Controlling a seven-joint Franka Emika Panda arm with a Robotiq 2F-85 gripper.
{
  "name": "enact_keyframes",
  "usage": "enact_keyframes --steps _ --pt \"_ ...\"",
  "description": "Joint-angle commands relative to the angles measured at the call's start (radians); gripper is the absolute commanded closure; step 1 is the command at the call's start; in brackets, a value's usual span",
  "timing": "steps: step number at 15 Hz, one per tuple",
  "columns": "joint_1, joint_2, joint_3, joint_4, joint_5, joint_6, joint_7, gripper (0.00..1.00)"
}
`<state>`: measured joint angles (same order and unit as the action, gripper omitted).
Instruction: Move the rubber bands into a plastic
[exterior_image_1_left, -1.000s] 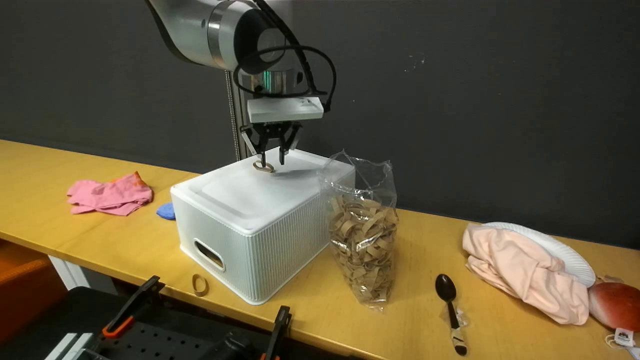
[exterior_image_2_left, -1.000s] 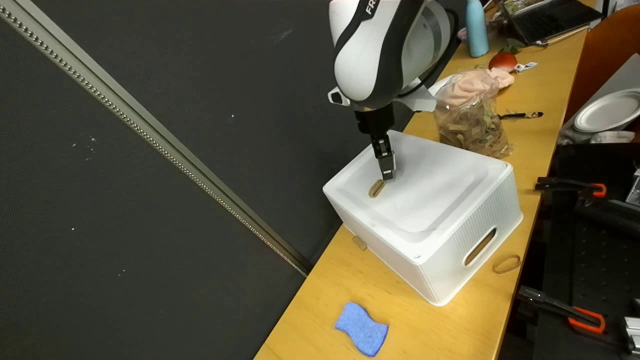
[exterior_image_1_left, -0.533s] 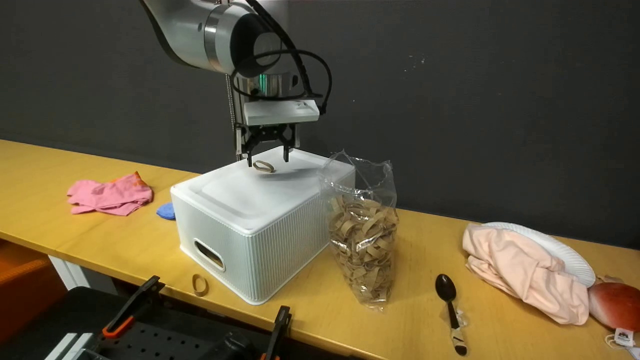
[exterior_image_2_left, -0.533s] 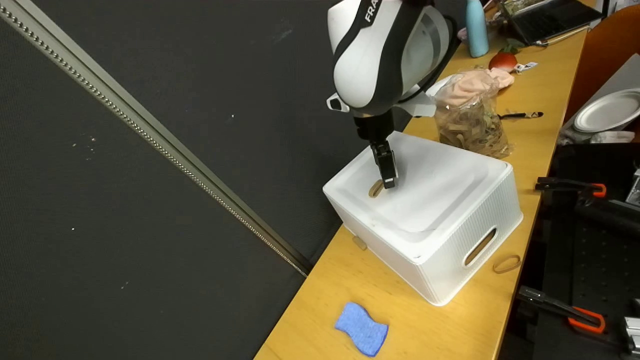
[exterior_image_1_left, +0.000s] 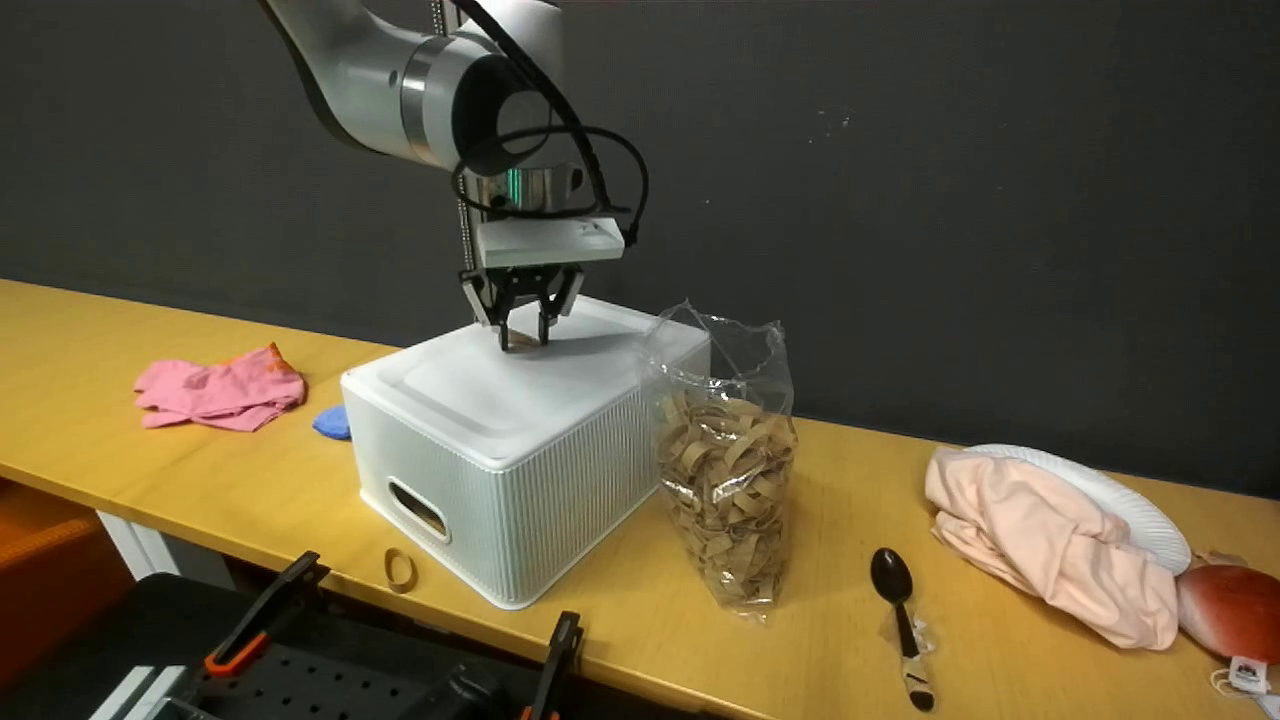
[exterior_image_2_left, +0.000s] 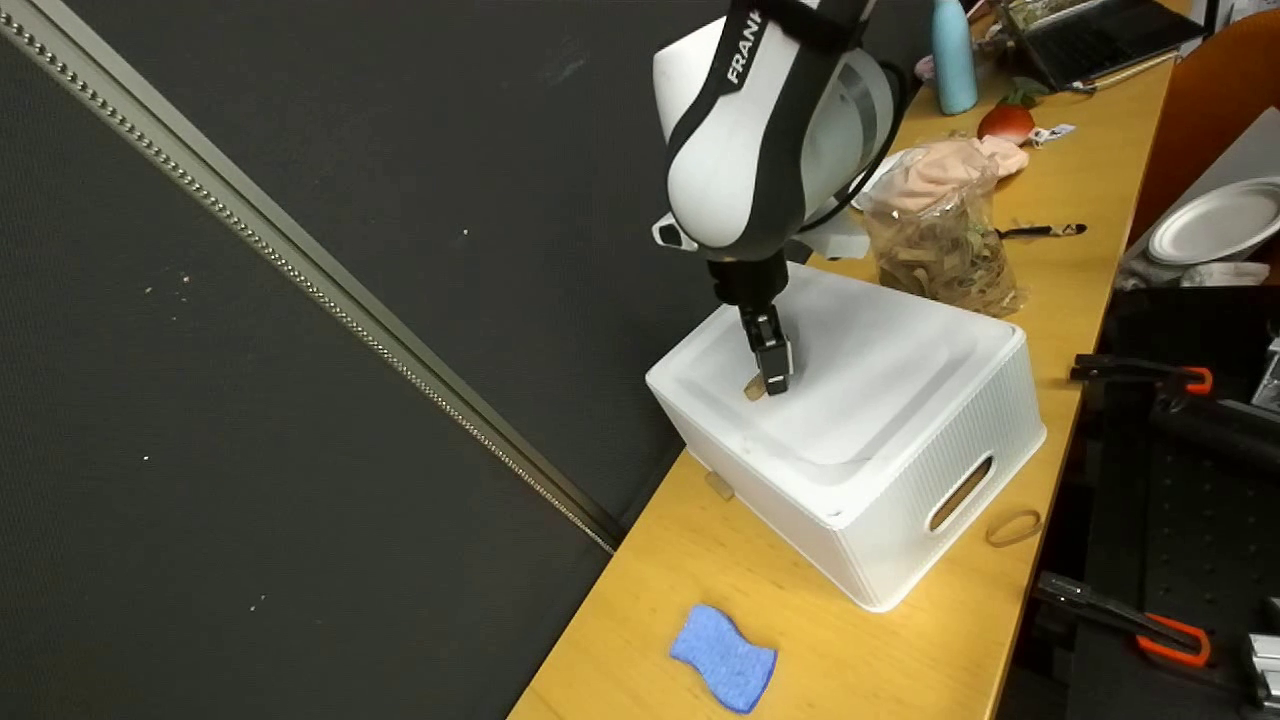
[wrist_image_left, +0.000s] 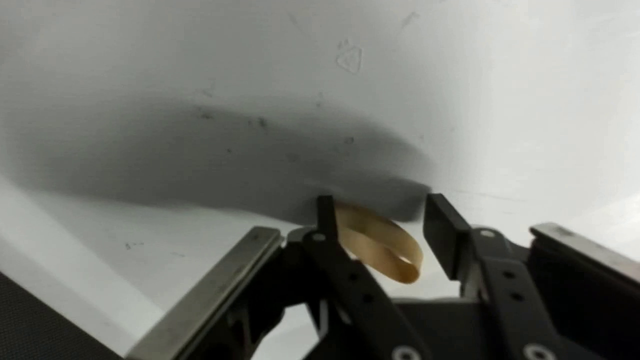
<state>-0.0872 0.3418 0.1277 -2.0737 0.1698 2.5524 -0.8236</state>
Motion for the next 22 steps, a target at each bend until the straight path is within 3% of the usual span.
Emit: enact_keyframes --steps 1,3,4,9,12,18,22 --pt "-0.008 -0.011 0.013 -0.003 -0.003 0.013 -0.018 0.81" --pt "-0.009 -0.019 0.013 -0.010 -0.003 0.016 -0.023 0.97" --pt "-0.010 -0.021 0.012 -0.012 -0.004 0.016 -0.023 1.00" --pt "-0.006 -0.068 0.000 -0.037 -0.020 0.010 -0.009 0.99" --pt "-0.007 -0.174 -0.032 -0.082 -0.056 -0.012 0.019 0.99" --pt "-0.024 -0.431 -0.147 -0.232 -0.120 -0.093 0.122 0.99" --pt "-0.059 -0.541 -0.233 -0.322 -0.253 -0.101 0.225 0.99"
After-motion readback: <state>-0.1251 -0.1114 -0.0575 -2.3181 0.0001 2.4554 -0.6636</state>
